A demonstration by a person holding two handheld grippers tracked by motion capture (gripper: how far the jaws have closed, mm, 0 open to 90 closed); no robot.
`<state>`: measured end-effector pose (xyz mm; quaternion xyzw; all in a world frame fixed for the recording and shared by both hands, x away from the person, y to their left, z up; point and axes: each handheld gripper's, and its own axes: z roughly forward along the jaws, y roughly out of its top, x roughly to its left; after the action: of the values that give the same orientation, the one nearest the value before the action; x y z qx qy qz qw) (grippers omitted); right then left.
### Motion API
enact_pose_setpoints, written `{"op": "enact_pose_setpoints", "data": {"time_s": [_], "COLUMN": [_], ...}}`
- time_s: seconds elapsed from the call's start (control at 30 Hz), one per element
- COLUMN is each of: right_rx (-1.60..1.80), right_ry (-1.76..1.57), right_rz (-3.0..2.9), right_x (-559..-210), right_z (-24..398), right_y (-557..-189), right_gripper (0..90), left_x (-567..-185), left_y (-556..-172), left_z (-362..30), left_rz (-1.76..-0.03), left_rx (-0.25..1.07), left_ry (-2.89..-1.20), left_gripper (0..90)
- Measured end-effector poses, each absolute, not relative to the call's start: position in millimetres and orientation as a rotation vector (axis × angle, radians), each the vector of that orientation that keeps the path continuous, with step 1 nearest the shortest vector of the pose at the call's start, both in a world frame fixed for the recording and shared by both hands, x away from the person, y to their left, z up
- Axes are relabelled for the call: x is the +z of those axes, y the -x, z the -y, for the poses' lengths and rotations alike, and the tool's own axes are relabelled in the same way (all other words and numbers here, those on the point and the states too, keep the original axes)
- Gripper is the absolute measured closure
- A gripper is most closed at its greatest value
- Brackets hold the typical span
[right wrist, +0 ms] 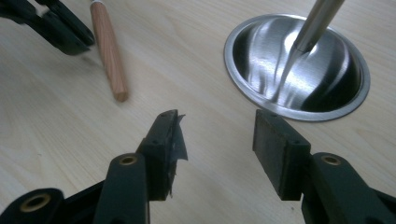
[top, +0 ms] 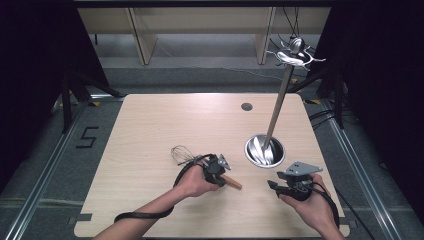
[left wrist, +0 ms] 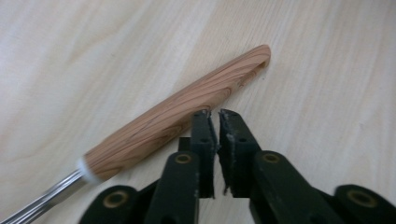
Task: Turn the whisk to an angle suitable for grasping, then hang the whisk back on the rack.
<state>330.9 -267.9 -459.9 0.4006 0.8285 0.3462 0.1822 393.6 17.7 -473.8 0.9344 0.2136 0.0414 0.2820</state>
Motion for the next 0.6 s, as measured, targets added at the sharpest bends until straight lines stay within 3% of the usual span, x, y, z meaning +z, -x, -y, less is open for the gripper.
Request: {"op": "enact_pose_setpoints", "data": {"time_s": [0.27,0.4,0.6], "right_rx": [0.985,0.984,0.988], "right_ry": [-1.175,-1.147,-1.183], "right_rz": [-2.317,-2.312,-2.337], "right_x": [-461.3,-461.1,-460.1], "right_z": [278.6,277.7,269.5], "right_y": [-332.2,-332.7,-331.7], "right_gripper": [49.7,49.4,48.9], "left_x": [-455.6,-455.4,-470.4], "left_y": [-417.5,-425.2,-426.6], "left_z": [-52.7,-49.8,-40.3], "left_rz": [-0.393,-0.194,-0.015], "left_rx": [0.268,0.327,0.294], "left_ry": [-2.608,-2.673,-2.748], "left_gripper": [48.2,46.7,49.8]}}
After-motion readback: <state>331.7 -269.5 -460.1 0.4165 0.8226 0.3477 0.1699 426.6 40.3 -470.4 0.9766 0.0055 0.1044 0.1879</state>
